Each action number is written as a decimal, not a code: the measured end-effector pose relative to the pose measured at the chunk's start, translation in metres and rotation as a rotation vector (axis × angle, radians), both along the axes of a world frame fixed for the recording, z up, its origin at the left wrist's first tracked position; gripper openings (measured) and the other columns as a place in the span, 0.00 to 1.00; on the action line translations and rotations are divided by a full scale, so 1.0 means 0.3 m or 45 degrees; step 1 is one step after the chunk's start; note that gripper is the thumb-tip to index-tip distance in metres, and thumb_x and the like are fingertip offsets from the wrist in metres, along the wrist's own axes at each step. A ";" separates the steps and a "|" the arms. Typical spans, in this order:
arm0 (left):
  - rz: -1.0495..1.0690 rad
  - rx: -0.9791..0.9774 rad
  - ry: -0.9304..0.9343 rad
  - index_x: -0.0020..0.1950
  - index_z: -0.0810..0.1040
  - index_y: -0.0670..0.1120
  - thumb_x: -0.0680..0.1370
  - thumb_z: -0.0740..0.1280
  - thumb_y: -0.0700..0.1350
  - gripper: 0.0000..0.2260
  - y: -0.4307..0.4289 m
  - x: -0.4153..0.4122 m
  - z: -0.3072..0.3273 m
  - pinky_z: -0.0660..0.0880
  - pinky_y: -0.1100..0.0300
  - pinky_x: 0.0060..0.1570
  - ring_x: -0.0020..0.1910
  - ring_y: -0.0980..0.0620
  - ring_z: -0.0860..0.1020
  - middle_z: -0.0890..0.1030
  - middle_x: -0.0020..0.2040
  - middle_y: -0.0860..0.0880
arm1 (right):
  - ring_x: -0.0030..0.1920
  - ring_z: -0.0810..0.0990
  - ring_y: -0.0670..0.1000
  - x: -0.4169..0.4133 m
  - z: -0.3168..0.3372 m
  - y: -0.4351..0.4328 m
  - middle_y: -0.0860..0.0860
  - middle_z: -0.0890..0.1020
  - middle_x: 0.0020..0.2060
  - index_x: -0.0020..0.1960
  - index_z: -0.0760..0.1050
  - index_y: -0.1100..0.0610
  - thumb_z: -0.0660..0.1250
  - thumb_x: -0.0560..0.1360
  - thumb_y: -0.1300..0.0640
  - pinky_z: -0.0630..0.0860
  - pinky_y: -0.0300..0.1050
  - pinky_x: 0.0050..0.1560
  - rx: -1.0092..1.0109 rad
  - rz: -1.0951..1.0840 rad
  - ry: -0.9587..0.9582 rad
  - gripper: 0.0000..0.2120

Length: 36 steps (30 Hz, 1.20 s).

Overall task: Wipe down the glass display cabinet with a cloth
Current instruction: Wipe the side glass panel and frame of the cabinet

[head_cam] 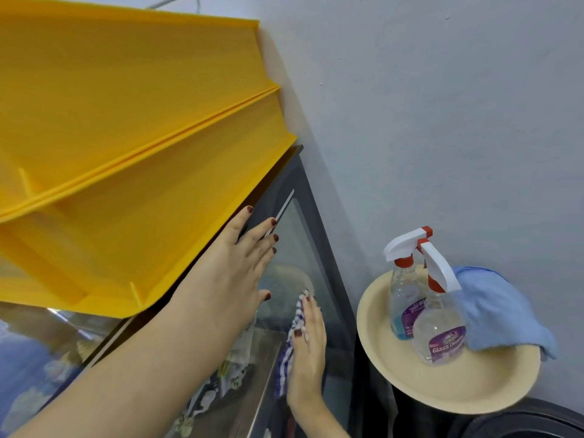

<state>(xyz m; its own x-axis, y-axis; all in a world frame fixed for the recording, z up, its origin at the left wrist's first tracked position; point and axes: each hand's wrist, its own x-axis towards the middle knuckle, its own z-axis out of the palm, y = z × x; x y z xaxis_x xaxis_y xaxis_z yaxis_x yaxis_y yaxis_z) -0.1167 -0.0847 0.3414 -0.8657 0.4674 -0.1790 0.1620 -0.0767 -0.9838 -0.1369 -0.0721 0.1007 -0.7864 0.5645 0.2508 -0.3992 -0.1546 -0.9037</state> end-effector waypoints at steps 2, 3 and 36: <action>0.015 -0.005 -0.009 0.69 0.26 0.38 0.80 0.37 0.59 0.31 0.001 -0.001 0.000 0.25 0.38 0.55 0.70 0.40 0.28 0.29 0.73 0.40 | 0.73 0.59 0.43 -0.091 -0.056 0.063 0.39 0.65 0.71 0.71 0.63 0.43 0.55 0.79 0.49 0.54 0.46 0.74 -0.195 -0.038 -0.122 0.20; 0.015 -0.017 -0.006 0.70 0.27 0.38 0.81 0.38 0.59 0.31 0.004 0.001 0.000 0.25 0.37 0.55 0.71 0.40 0.29 0.29 0.73 0.39 | 0.73 0.62 0.45 -0.151 -0.066 0.112 0.44 0.67 0.72 0.71 0.63 0.47 0.56 0.80 0.54 0.55 0.49 0.75 -0.322 -0.031 -0.231 0.19; 0.128 0.172 -0.107 0.68 0.24 0.40 0.79 0.36 0.61 0.32 0.019 -0.010 -0.003 0.21 0.38 0.52 0.62 0.39 0.23 0.23 0.67 0.40 | 0.62 0.70 0.39 -0.283 -0.198 0.261 0.44 0.73 0.62 0.65 0.68 0.47 0.52 0.82 0.56 0.62 0.44 0.71 -0.323 0.107 -0.357 0.13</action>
